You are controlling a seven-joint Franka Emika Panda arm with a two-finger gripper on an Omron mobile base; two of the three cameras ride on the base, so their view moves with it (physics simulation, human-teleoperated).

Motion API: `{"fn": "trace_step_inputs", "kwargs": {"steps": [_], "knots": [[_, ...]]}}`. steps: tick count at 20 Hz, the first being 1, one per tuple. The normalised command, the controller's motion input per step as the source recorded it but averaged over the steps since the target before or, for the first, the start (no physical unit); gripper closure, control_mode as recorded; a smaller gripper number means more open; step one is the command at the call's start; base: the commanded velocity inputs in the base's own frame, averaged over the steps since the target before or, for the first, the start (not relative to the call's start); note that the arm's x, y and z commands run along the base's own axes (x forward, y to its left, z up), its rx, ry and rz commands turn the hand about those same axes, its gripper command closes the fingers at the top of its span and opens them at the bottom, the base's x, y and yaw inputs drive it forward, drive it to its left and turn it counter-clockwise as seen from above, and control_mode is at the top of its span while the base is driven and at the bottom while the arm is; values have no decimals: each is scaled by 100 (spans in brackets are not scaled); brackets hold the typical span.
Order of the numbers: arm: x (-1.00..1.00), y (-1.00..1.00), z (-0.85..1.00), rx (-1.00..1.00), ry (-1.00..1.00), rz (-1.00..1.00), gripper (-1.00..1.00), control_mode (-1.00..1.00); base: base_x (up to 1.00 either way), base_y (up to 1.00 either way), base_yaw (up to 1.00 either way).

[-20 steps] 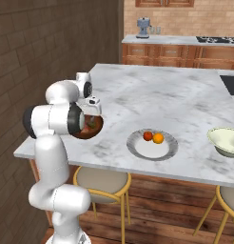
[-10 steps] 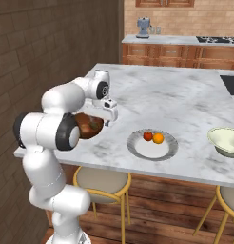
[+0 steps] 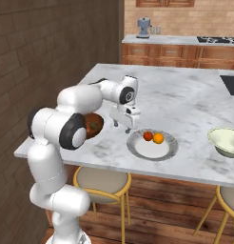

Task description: Take the fruits from the plate on the dining counter and place two fruits in each bowl.

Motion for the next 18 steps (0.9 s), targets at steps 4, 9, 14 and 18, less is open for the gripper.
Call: {"fn": "trace_step_inputs", "kwargs": {"steps": [4,9,14,18], "knots": [[24,-100,-17,0,3,-37,-100,-100,0,0,0],[33,-77,-53,0,0,-34,-100,-100,0,0,0],[54,-9,-47,-10,-1,-32,-100,-100,0,0,0],[41,0,-19,-5,-3,-16,-100,-100,0,0,0]]}}
